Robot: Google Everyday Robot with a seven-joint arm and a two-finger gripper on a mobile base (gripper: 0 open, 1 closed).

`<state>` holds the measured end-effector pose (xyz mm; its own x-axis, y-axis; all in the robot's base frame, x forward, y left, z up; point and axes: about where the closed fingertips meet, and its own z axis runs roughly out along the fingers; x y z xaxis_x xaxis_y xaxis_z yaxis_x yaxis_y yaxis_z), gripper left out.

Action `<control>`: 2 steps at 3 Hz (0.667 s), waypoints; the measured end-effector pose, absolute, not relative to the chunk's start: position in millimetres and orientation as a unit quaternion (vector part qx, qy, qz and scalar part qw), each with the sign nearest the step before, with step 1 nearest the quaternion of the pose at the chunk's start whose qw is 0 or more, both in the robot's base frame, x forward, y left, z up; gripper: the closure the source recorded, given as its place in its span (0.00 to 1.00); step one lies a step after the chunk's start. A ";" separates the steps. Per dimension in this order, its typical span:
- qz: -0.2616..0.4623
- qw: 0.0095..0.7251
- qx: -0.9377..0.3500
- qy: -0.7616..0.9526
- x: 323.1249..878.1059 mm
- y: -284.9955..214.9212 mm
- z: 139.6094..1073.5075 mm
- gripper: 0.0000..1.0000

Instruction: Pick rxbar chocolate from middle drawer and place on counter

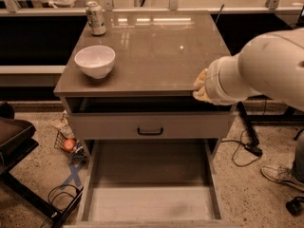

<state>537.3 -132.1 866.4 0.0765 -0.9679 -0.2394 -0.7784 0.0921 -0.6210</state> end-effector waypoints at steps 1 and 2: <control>-0.184 0.338 -0.671 0.633 572.2 -134.3 894.7 1.00; -0.213 0.358 -0.704 0.575 649.1 -130.6 921.3 1.00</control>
Offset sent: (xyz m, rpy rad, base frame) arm 0.1926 0.0121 0.1179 -0.1628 -0.3336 0.2735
